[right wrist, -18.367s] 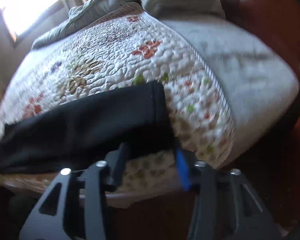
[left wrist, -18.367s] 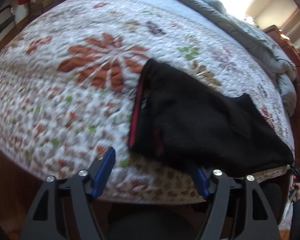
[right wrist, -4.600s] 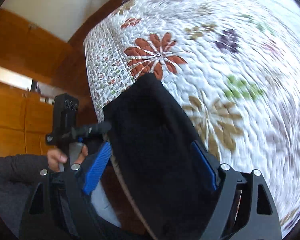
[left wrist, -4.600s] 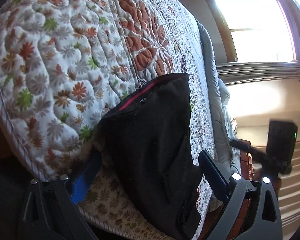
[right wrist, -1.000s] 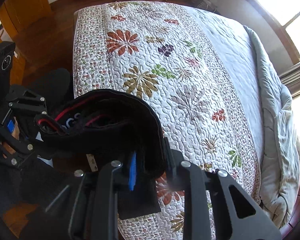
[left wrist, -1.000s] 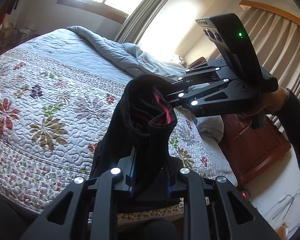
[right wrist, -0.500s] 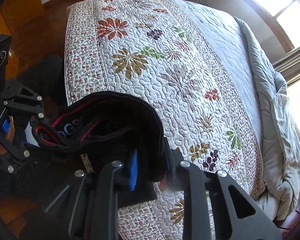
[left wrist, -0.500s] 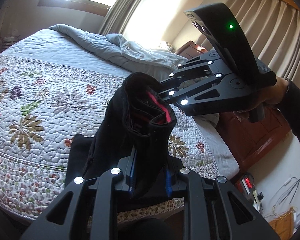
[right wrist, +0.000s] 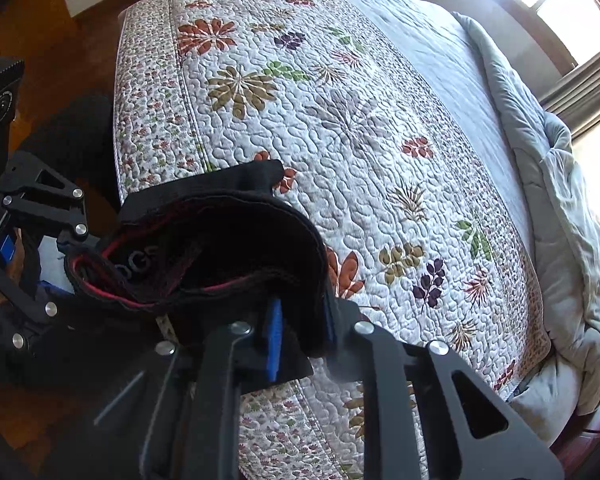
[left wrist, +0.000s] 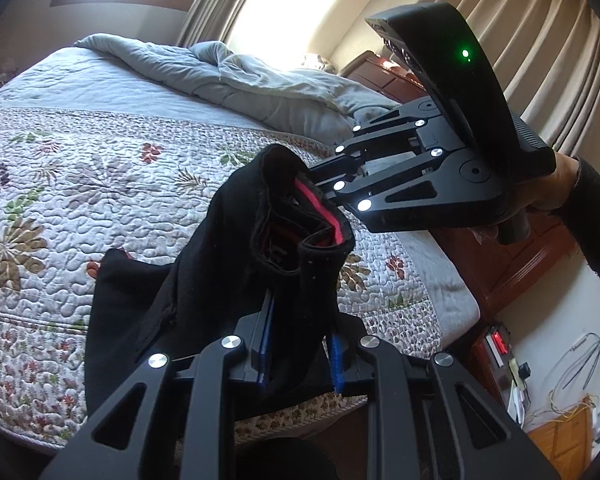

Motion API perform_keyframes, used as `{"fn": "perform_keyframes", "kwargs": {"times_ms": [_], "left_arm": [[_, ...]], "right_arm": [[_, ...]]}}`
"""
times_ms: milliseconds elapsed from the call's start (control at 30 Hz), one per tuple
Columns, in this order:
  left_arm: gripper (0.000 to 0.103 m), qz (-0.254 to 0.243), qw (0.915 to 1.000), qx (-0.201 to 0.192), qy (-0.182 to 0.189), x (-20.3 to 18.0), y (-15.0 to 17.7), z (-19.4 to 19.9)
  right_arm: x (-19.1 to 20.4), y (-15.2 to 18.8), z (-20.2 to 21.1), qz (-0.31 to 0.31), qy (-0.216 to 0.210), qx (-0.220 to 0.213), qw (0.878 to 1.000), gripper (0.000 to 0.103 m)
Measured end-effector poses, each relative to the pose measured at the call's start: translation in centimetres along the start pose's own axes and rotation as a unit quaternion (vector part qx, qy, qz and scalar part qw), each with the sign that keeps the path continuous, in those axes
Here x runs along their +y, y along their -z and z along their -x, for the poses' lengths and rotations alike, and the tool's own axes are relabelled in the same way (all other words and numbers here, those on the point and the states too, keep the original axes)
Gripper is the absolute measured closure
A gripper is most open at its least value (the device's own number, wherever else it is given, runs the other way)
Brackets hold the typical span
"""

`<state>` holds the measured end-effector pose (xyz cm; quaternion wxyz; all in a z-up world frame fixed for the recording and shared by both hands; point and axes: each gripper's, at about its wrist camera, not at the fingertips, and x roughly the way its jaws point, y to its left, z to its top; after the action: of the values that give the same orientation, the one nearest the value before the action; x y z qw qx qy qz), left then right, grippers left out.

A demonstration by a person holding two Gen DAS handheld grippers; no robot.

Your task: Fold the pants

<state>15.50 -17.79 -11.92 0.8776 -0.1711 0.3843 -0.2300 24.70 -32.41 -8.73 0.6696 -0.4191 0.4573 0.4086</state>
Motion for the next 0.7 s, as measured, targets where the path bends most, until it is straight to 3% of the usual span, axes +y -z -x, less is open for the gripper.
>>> {"fn": "perform_keyframes", "kwargs": {"times_ms": [700], "left_arm": [[0.081,-0.006,0.9959,0.088,0.016,-2.1,3.4,-9.8]], "right_arm": [[-2.1,9.2,-7.0,-0.055,-0.023,0.008,0.998,0.088]]}}
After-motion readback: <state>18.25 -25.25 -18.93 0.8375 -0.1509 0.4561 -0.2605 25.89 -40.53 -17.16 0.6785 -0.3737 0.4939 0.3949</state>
